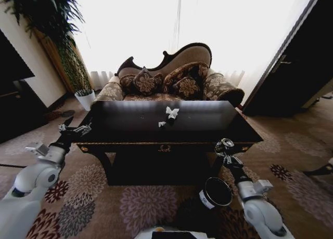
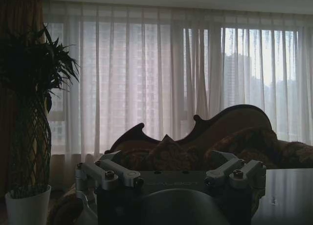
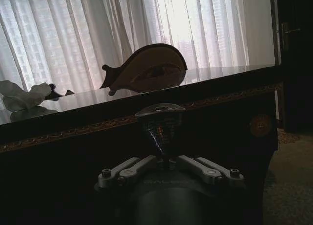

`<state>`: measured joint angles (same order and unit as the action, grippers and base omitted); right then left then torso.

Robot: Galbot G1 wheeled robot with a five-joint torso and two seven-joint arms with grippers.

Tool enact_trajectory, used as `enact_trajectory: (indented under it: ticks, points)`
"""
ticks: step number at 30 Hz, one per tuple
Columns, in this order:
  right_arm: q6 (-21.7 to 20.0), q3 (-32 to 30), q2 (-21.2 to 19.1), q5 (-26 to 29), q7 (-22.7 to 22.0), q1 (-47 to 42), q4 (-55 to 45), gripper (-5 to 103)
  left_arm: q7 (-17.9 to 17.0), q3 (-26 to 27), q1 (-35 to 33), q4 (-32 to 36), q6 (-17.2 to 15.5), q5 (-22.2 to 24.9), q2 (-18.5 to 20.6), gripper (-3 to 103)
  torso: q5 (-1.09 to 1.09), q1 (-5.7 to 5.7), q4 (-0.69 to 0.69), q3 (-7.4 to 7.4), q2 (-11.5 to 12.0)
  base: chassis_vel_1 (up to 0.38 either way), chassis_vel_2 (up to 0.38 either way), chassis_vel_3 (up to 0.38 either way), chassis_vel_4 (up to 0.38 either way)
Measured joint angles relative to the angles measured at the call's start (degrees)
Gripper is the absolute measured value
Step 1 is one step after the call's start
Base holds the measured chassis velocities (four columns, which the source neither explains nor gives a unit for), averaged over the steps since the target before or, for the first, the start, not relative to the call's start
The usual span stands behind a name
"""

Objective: Move to the front of the table and place the trash on the table into the trash bin.

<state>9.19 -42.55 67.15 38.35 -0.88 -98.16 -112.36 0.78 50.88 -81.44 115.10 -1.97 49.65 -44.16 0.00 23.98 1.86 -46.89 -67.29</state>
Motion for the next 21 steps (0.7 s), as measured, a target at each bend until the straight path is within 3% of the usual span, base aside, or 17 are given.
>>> enact_trajectory:
  ticks: [10, 13, 21]
  points:
    - [3.13, 2.81, 2.88, -1.31, 0.44, 5.79, 14.95, 0, 0.00, -0.01, 0.00, 0.00, 0.00, 0.00, 0.00, 100, 0.00, 0.01, 0.00, 0.00, 0.01, 0.000, 0.000, 0.000, 0.000]
    - [4.92, 4.78, 3.24, -4.90, 0.86, 10.42, 26.44, 0, 0.00, -0.01, 0.00, 0.00, 0.00, 0.00, 0.00, 100, 0.01, 0.01, -0.01, -0.01, 0.01, 0.000, 0.000, 0.000, 0.000]
    - [7.19, 7.77, 4.64, -7.45, 1.49, 17.42, 44.43, 0, 0.01, -0.01, 0.00, 0.00, -0.01, 0.00, 0.00, 100, -0.01, 0.01, -0.02, 0.00, 0.01, 0.000, 0.000, 0.000, 0.000]
